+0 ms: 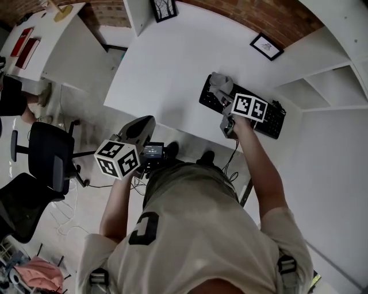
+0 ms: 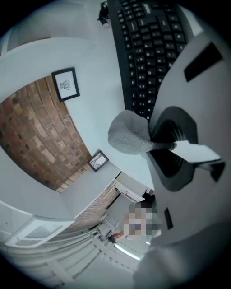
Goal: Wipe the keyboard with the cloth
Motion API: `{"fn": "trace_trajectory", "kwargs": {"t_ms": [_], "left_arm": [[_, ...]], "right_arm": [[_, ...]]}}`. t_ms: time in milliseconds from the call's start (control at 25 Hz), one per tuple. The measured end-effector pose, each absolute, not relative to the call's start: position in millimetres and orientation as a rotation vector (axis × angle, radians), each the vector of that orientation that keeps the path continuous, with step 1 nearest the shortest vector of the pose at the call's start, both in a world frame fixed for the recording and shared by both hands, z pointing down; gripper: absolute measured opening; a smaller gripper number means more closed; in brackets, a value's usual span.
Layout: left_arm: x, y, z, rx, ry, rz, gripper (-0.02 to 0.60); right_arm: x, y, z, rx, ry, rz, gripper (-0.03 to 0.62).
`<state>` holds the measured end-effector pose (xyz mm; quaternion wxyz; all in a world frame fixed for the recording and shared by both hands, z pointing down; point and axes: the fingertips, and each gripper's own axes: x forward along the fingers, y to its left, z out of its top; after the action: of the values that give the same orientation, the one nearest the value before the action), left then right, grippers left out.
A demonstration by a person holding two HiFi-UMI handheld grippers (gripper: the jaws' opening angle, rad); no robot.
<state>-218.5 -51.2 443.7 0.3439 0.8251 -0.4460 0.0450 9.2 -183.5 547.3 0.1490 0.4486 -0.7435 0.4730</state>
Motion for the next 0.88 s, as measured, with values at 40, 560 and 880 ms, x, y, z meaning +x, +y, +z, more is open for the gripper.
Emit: {"fn": "trace_trajectory", "kwargs": {"t_ms": [40, 560, 880], "left_arm": [[-219.9, -47.9, 446.2, 2.134, -1.153, 0.119, 0.005], [-209.0, -28.2, 467.3, 2.085, -1.097, 0.224, 0.005], [-202.2, -42.2, 469.4, 2.104, -1.088, 0.255, 0.005]], "right_arm": [[-0.2, -188.3, 549.4, 1.284, -2.138, 1.409, 0.015], [-3.0, -242.7, 610.6, 1.383, -1.902, 1.307, 0.015], [-5.8, -253.3, 611.0, 1.094, -1.827, 0.596, 0.015]]}}
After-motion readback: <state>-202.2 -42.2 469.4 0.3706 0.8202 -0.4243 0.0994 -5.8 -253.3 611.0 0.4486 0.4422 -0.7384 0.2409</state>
